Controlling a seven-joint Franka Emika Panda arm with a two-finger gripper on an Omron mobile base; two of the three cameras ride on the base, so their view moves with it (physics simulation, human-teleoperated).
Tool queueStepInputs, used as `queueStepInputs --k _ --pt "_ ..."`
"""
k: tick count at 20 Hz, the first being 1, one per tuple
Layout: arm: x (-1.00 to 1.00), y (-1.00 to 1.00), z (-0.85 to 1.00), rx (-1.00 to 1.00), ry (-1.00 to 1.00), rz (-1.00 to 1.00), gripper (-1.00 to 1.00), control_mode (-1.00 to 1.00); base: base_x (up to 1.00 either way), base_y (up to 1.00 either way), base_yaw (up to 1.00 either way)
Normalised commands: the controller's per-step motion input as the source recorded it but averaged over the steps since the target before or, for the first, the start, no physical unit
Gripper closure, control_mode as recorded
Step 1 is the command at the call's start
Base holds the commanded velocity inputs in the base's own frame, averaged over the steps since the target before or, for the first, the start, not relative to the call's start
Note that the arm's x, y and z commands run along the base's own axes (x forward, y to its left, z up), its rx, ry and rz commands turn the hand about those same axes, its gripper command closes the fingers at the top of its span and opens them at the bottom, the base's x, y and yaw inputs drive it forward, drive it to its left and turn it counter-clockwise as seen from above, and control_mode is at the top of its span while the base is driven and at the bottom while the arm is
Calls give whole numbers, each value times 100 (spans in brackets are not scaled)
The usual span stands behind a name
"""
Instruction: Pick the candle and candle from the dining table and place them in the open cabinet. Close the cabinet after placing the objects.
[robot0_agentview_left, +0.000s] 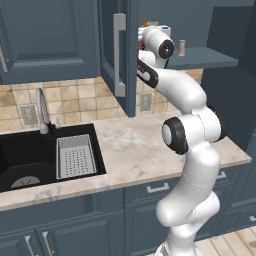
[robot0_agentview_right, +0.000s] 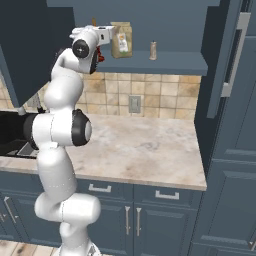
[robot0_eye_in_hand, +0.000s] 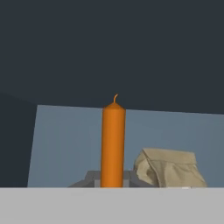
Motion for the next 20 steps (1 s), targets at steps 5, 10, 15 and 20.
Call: queueStepInputs --k 5,10,15,20 --pt "41 0 0 0 -1 0 100 -100 0 0 0" --pt "35 0 -7 0 0 0 100 -100 0 0 0" --pt "19 0 -29 0 0 0 100 -100 0 0 0" --pt "22 0 -21 0 -1 0 100 -100 0 0 0"
